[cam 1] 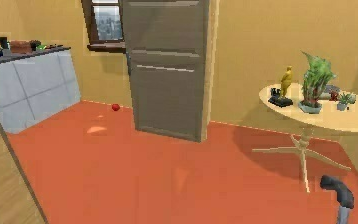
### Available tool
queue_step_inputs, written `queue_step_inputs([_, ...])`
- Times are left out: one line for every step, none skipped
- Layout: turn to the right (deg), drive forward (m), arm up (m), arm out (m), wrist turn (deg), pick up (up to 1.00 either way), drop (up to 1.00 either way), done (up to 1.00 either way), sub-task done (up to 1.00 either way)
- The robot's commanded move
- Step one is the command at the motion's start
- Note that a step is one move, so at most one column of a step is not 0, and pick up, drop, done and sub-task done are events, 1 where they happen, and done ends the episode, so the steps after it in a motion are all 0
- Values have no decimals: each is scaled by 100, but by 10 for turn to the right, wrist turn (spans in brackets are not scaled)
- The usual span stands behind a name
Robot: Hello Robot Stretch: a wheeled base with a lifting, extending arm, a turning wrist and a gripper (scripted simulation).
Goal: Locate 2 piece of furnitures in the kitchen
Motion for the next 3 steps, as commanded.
queue_step_inputs([0, 25, 0, 0, 0, 0, 0, 0, 0])
queue_step_inputs([-450, 0, 0, 0, 0, 0, 0, 0, 0])
queue_step_inputs([-90, 0, 0, 0, 0, 0, 0, 0, 0])
